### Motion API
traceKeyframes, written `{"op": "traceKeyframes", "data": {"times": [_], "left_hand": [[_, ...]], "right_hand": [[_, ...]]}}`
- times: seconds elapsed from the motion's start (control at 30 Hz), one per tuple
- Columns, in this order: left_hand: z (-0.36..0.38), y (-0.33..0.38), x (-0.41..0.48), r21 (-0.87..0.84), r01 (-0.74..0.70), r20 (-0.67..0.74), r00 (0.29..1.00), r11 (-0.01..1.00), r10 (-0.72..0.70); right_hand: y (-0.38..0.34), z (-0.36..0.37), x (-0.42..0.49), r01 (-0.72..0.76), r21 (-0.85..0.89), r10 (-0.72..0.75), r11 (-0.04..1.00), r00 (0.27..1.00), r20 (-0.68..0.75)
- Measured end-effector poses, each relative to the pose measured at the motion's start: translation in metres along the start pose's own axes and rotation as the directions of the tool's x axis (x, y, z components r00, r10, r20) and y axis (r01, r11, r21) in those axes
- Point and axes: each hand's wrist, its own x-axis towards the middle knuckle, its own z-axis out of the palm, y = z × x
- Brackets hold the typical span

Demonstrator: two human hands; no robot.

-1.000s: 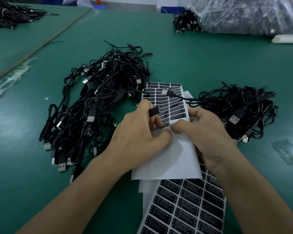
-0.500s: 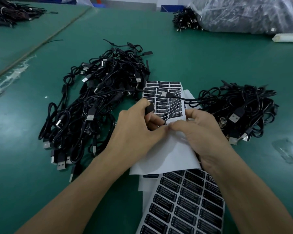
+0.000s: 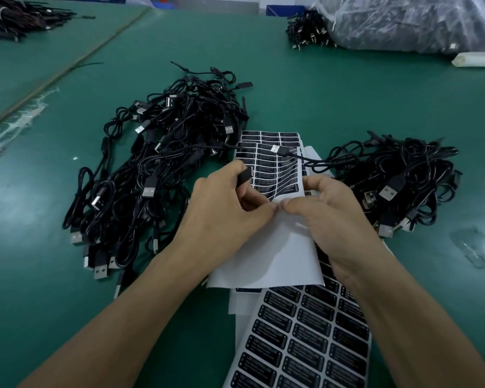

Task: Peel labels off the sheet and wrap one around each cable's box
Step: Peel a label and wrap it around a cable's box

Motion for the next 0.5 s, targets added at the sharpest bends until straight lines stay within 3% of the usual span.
{"op": "traceKeyframes", "data": {"times": [0.33, 0.5], "left_hand": [[0.0004, 0.0024, 0.0005, 0.065, -0.003, -0.064, 0.998, 0.998, 0.008], [0.0000, 0.0064, -0.0031, 0.042, -0.019, -0.019, 1.000, 0.999, 0.020]], "right_hand": [[-0.0006, 0.0007, -0.0041, 0.027, 0.000, -0.027, 1.000, 1.000, 0.006], [-0.0007, 0.0014, -0.0037, 0.028, 0.008, -0.028, 1.000, 1.000, -0.002]]}}
